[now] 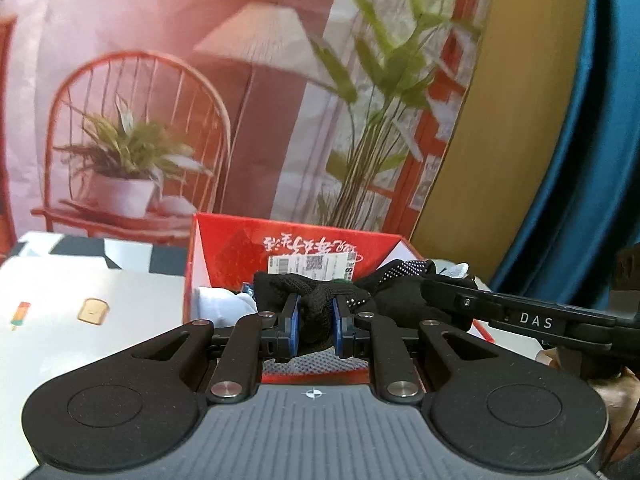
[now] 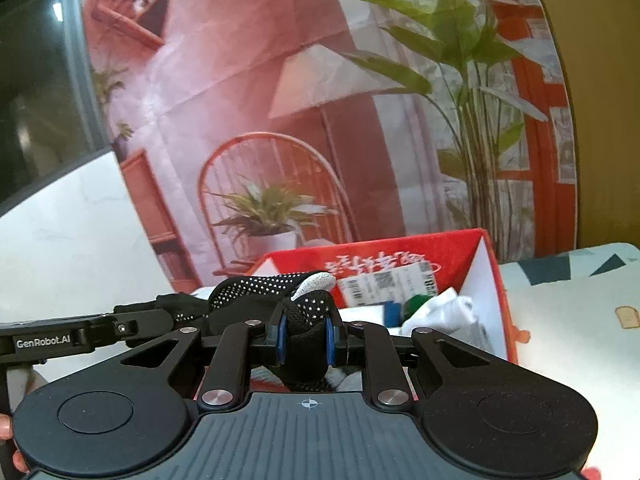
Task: Organize soft objects
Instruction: 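Lift the black glove with both grippers and carry it over the box, then lower the black glove into the box and open both grippers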
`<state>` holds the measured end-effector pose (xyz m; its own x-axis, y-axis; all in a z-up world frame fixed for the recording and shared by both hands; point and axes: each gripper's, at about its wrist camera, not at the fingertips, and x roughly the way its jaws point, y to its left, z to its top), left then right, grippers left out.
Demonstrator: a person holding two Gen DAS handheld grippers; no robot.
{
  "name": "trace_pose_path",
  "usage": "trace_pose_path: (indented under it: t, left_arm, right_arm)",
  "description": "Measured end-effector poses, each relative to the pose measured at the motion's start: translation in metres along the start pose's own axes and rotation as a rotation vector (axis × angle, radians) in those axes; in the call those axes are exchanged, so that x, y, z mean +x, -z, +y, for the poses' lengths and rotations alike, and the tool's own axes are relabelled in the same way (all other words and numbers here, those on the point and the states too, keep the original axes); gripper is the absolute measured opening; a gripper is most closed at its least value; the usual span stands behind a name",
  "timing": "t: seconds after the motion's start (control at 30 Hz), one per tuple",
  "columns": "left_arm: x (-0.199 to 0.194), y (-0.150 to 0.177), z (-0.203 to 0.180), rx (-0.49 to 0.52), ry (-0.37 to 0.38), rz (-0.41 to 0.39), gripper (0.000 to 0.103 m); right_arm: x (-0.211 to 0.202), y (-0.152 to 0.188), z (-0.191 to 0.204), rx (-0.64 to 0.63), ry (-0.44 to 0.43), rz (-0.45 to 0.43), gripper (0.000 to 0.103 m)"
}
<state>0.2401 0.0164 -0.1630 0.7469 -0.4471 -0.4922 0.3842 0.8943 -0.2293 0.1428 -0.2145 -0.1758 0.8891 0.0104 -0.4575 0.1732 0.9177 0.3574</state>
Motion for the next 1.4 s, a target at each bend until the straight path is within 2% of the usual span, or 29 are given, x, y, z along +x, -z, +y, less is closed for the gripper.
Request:
trace_pose_path:
  t: [0.17,0.4,0.53,0.73,1.0,1.07,1.1,1.13,1.23,1.33,1.37,1.4]
  left_arm:
    - [0.048,-0.009,0.010,-0.017,-0.001,0.139,0.017]
    - [0.090,-0.005,0.013,0.021,-0.034,0.269,0.017]
    - [0.107,-0.001,0.017,0.027,-0.041,0.325,0.017]
    - [0.124,-0.003,0.028,-0.016,-0.044,0.363,0.017]
    - [0.125,-0.001,0.025,-0.002,-0.047,0.354,0.019]
    - [0.121,-0.003,0.023,0.010,-0.054,0.335,0.025]
    - [0.118,-0.004,0.022,0.015,-0.060,0.323,0.036]
    - [0.115,-0.005,0.021,0.019,-0.062,0.311,0.052]
    - [0.101,-0.009,0.018,0.027,-0.081,0.251,0.081]
    - [0.086,-0.014,0.018,0.021,-0.088,0.198,0.095]
    - [0.080,-0.016,0.018,0.019,-0.086,0.181,0.096]
    - [0.075,-0.017,0.018,0.020,-0.090,0.166,0.100]
  right_arm:
    - [0.040,-0.010,-0.020,0.048,0.065,0.095,0.016]
    - [0.082,-0.001,-0.030,0.032,0.159,0.226,0.016]
    - [0.098,0.006,-0.030,0.011,0.176,0.287,0.016]
    - [0.115,0.006,-0.026,-0.043,0.194,0.356,0.016]
    - [0.124,0.006,-0.027,-0.043,0.222,0.426,0.017]
    - [0.123,0.007,-0.028,-0.044,0.232,0.431,0.017]
    - [0.122,0.006,-0.029,-0.045,0.235,0.428,0.017]
    - [0.121,0.006,-0.028,-0.046,0.239,0.425,0.018]
    - [0.114,0.004,-0.022,-0.075,0.246,0.405,0.024]
    - [0.104,-0.001,-0.014,-0.123,0.239,0.379,0.032]
    - [0.099,-0.004,-0.012,-0.135,0.235,0.368,0.036]
    - [0.095,-0.006,-0.010,-0.142,0.227,0.357,0.042]
